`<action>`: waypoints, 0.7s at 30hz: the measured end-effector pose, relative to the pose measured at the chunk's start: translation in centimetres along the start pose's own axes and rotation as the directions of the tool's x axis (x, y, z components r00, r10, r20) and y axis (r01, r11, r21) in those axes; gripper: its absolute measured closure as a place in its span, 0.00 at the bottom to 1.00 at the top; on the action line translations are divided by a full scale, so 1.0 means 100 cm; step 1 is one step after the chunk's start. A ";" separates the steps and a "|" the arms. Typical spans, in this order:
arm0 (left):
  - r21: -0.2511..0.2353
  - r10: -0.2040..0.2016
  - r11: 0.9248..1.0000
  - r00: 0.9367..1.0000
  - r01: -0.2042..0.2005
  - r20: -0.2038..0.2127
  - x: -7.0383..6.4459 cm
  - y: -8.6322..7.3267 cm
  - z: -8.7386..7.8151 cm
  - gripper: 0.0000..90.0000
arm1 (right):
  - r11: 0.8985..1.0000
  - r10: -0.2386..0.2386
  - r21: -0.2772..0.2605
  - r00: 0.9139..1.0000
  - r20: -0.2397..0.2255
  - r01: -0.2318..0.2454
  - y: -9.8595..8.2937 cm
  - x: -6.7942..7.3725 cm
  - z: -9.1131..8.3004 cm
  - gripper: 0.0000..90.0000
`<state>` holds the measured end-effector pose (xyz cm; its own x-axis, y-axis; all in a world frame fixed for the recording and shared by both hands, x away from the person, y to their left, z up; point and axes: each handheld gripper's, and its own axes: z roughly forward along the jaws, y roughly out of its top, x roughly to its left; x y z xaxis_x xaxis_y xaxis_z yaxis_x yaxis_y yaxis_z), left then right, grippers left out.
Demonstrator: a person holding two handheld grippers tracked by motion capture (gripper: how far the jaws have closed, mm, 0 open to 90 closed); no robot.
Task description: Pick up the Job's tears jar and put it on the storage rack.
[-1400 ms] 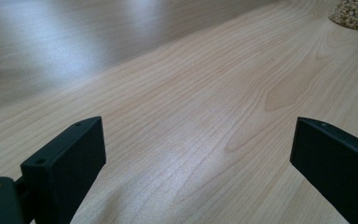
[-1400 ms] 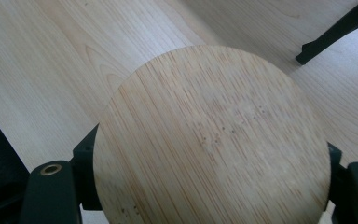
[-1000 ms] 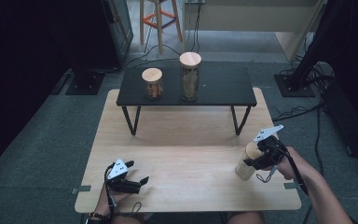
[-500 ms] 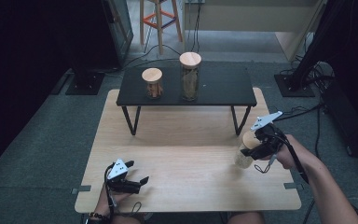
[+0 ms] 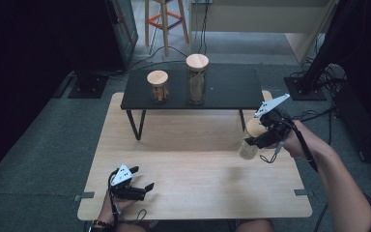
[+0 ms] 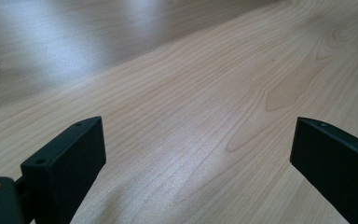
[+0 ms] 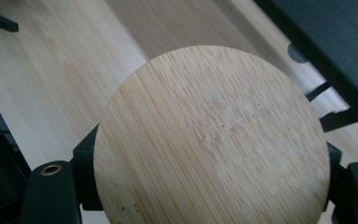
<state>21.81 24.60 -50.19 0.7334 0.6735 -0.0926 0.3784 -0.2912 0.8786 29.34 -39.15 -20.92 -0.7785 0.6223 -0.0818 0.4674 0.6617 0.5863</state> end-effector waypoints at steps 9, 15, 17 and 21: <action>-0.002 0.001 1.000 1.000 -0.001 -0.001 0.000 0.000 0.000 0.04 | 1.000 -0.013 0.003 1.000 0.002 0.013 0.035 -0.007 -0.006 0.27; -0.001 0.001 1.000 1.000 -0.001 0.001 0.000 0.000 0.000 0.04 | 1.000 -0.027 0.007 1.000 -0.001 0.027 0.055 -0.013 -0.008 0.27; -0.002 0.001 1.000 1.000 -0.001 0.001 0.000 0.000 0.000 0.04 | 1.000 -0.026 0.006 1.000 -0.002 0.026 0.060 -0.015 -0.009 0.27; -0.002 0.002 1.000 1.000 -0.002 0.002 0.000 0.000 -0.001 0.04 | 1.000 -0.030 0.009 1.000 0.001 0.030 0.071 -0.018 -0.011 0.27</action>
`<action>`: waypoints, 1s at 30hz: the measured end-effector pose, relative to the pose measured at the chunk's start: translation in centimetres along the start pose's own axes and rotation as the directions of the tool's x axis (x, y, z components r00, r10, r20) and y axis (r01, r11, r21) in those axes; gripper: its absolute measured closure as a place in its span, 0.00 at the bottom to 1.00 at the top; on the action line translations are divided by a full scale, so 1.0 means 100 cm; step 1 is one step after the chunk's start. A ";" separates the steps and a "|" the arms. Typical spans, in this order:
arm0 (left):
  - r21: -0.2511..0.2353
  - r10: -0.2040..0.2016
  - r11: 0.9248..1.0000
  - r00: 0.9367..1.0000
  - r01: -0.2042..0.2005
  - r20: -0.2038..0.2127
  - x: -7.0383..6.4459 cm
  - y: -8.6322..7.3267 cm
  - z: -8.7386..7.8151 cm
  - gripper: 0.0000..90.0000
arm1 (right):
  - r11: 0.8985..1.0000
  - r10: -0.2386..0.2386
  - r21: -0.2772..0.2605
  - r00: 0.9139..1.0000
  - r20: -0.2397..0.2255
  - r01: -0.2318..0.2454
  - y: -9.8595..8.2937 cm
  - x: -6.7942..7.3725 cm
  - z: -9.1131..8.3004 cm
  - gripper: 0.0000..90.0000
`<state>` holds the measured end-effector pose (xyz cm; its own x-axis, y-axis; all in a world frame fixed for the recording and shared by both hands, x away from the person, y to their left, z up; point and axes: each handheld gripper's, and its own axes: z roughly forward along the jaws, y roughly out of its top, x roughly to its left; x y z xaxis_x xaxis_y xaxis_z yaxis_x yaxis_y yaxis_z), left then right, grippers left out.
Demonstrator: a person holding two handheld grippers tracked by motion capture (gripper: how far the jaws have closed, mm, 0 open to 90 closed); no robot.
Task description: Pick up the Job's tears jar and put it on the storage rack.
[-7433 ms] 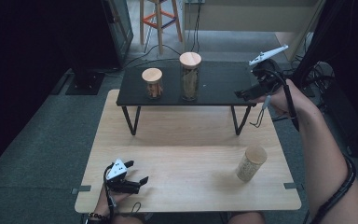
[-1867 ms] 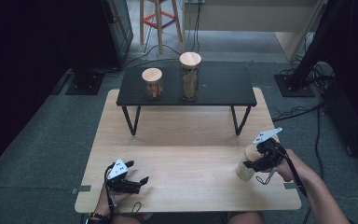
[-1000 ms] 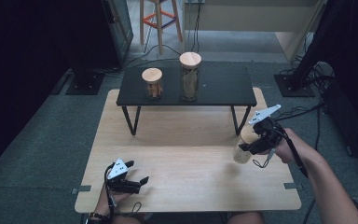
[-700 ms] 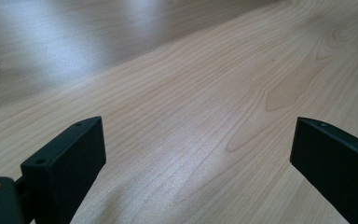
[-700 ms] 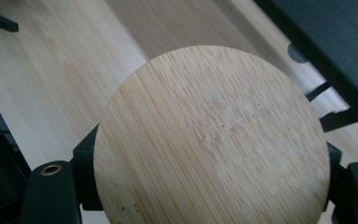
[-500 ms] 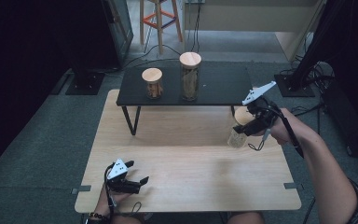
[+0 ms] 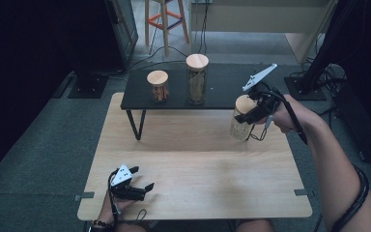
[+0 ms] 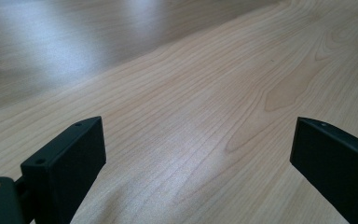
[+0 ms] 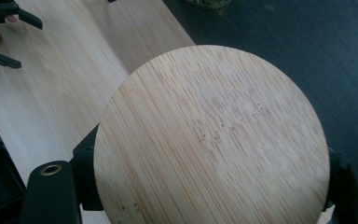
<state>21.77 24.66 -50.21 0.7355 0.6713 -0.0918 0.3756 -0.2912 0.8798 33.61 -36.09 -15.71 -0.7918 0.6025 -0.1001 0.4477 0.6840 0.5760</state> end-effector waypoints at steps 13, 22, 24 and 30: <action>0.001 -0.001 1.000 1.000 0.001 0.002 0.000 0.000 0.000 0.04 | 1.000 -0.003 -0.007 1.000 0.011 0.003 0.022 -0.012 -0.012 0.27; 0.002 -0.005 1.000 1.000 0.005 0.001 0.001 0.001 0.001 0.04 | 1.000 -0.007 -0.015 1.000 0.012 0.007 0.034 -0.020 -0.018 0.27; 0.003 -0.006 1.000 1.000 0.006 0.000 0.000 0.001 0.001 0.04 | 1.000 -0.007 -0.018 1.000 0.014 0.007 0.036 -0.022 -0.018 0.27; 0.010 -0.006 1.000 1.000 0.006 0.000 0.001 0.002 0.001 0.04 | 1.000 0.000 -0.018 1.000 0.011 0.000 0.045 -0.029 -0.017 0.27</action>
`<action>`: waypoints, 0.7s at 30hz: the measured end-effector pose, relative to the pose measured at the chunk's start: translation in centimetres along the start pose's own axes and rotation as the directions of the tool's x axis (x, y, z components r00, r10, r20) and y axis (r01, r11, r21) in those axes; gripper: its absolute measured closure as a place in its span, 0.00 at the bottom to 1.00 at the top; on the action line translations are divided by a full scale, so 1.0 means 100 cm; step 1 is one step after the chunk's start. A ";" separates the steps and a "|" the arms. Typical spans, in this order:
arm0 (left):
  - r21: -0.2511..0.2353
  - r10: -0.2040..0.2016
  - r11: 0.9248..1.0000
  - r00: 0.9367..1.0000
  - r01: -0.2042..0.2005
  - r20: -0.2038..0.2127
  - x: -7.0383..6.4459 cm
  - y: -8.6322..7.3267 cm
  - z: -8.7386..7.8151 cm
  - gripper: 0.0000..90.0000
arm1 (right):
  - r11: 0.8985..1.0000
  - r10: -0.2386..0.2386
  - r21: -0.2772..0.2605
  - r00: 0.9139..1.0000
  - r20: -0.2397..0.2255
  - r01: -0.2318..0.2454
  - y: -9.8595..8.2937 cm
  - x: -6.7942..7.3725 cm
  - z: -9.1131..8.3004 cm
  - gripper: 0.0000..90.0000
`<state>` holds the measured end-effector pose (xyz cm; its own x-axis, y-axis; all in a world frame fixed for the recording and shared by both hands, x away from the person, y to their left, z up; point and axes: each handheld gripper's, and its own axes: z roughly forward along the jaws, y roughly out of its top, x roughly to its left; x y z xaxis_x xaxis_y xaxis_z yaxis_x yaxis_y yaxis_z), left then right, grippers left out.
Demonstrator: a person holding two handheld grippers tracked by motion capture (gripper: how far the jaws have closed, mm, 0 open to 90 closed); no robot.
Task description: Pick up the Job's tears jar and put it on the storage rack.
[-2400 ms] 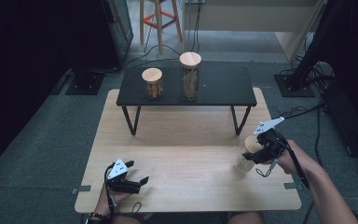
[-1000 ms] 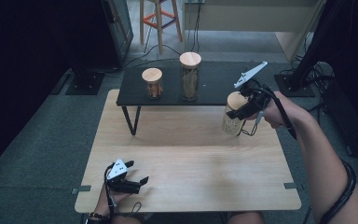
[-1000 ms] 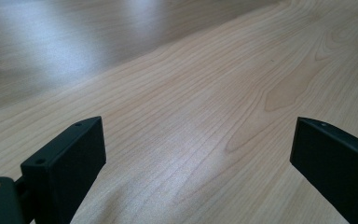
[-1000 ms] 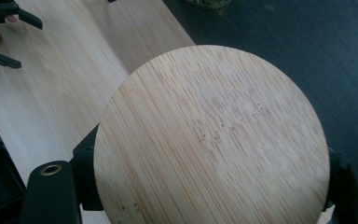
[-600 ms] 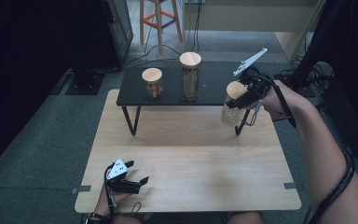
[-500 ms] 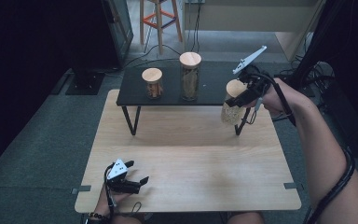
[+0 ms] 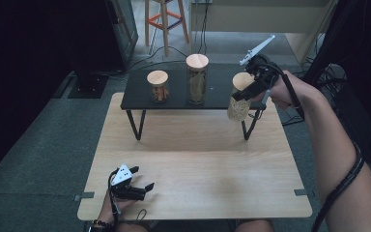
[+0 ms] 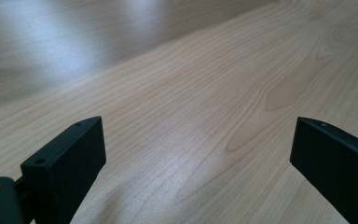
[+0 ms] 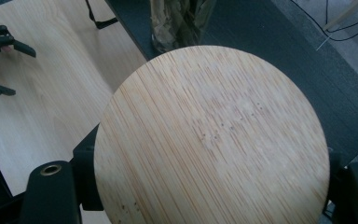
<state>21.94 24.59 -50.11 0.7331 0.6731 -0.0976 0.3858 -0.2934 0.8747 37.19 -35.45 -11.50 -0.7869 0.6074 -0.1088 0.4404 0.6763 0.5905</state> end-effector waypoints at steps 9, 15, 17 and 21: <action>0.002 -0.008 1.000 1.000 0.007 0.003 0.001 0.000 0.000 0.04 | 1.000 0.027 -0.006 1.000 -0.002 -0.027 0.012 -0.017 0.007 0.27; 0.004 -0.011 1.000 1.000 0.011 0.006 0.002 0.001 0.000 0.04 | 0.999 0.035 0.003 0.999 -0.001 -0.035 0.020 -0.023 0.011 0.27; 0.006 -0.009 1.000 1.000 0.009 0.007 0.002 0.001 0.000 0.04 | 0.999 0.041 0.004 0.999 0.000 -0.041 0.025 -0.027 0.013 0.27; 0.006 -0.009 1.000 1.000 0.009 0.007 0.002 0.001 0.000 0.04 | 0.998 0.056 0.001 0.998 0.002 -0.056 0.030 -0.032 0.015 0.27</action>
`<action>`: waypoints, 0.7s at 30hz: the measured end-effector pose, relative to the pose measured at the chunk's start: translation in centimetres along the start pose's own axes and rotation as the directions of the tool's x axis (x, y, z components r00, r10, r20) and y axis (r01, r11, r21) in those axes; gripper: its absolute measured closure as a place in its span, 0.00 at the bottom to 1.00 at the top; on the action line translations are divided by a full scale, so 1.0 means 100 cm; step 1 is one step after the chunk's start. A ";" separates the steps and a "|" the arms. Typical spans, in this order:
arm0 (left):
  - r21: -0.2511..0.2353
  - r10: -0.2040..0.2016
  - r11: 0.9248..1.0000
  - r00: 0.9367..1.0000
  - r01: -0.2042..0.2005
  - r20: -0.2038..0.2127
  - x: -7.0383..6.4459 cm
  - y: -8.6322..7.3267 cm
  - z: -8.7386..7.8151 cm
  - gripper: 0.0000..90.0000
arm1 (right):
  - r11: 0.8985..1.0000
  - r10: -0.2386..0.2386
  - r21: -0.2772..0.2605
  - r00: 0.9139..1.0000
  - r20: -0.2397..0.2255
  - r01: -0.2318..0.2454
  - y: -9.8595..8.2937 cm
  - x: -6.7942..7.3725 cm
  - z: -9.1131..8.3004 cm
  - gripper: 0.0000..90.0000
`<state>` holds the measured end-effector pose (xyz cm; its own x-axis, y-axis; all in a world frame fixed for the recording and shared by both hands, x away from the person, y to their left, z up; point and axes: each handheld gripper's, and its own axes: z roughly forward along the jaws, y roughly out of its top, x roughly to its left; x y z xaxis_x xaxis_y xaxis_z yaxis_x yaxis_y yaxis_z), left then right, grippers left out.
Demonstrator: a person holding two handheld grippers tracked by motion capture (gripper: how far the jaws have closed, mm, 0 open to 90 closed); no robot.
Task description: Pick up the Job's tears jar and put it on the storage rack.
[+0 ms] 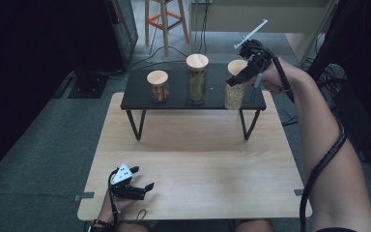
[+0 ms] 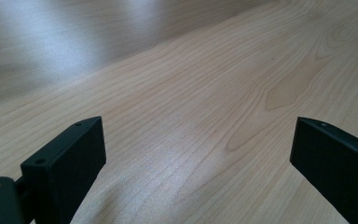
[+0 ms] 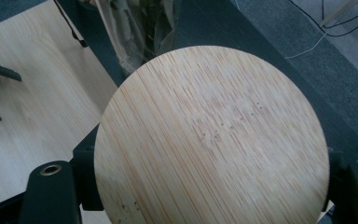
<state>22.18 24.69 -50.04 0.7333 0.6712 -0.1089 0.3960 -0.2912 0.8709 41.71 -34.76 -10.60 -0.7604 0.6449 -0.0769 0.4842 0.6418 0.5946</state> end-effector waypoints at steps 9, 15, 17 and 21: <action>-0.001 -0.001 1.000 1.000 0.001 0.001 0.000 0.000 0.000 0.04 | 1.000 0.017 0.004 1.000 0.014 -0.017 0.009 -0.004 0.004 0.27; 0.000 -0.003 1.000 1.000 0.003 0.002 0.000 0.000 0.000 0.04 | 1.000 0.028 0.004 0.999 0.015 -0.028 0.013 -0.008 0.007 0.27; 0.000 -0.003 1.000 1.000 0.003 0.003 0.000 0.000 0.000 0.04 | 0.999 0.034 0.004 0.999 0.018 -0.034 0.014 -0.009 0.008 0.27; -0.001 -0.004 1.000 1.000 0.004 0.002 0.000 0.000 0.000 0.04 | 0.999 0.046 0.013 0.999 0.023 -0.046 0.017 -0.013 0.012 0.27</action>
<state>22.19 24.73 -50.05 0.7325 0.6712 -0.1136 0.3986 -0.2876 0.8709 44.04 -34.00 -10.49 -0.7272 0.6830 -0.0684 0.5242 0.6170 0.5869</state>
